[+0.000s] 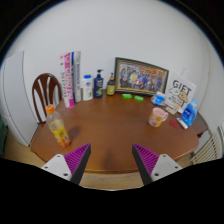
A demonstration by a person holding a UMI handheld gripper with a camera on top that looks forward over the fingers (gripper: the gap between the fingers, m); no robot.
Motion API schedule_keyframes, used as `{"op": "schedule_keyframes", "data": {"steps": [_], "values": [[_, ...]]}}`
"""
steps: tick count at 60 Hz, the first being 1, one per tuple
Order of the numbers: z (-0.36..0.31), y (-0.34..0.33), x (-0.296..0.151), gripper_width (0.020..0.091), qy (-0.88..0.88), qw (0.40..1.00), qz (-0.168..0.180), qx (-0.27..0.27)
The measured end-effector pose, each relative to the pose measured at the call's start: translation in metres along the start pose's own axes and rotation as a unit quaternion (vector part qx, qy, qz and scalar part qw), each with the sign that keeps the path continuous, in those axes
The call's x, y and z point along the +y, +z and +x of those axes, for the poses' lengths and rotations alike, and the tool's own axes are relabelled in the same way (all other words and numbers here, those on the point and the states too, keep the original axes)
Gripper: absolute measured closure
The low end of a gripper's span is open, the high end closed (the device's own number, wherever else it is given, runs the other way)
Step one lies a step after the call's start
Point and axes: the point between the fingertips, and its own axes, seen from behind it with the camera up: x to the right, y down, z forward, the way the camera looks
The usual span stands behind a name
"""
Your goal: Pour water
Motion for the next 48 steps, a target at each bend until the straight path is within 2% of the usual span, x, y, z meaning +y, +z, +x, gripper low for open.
{"op": "schedule_keyframes", "data": {"steps": [9, 19, 29, 36, 39, 42, 45, 47, 48], "values": [[-0.098, 0.02, 0.029, 0.0251, -0.013, 0.998, -0.005, -0.055], [-0.187, 0.05, 0.027, 0.025, -0.009, 0.995, 0.025, -0.099], [-0.228, 0.094, 0.006, 0.0247, 0.006, 0.991, 0.072, -0.109], [-0.231, 0.125, -0.009, 0.0247, 0.009, 0.992, 0.094, -0.086], [-0.233, 0.139, -0.01, 0.0293, 0.009, 0.991, 0.105, -0.083], [-0.235, 0.149, -0.011, 0.0368, 0.008, 0.99, 0.111, -0.083], [-0.238, 0.156, -0.013, 0.0503, 0.006, 0.989, 0.117, -0.086], [-0.238, 0.159, -0.013, 0.0659, 0.004, 0.989, 0.12, -0.082], [-0.236, 0.16, -0.014, 0.0673, 0.004, 0.989, 0.123, -0.081]]}}
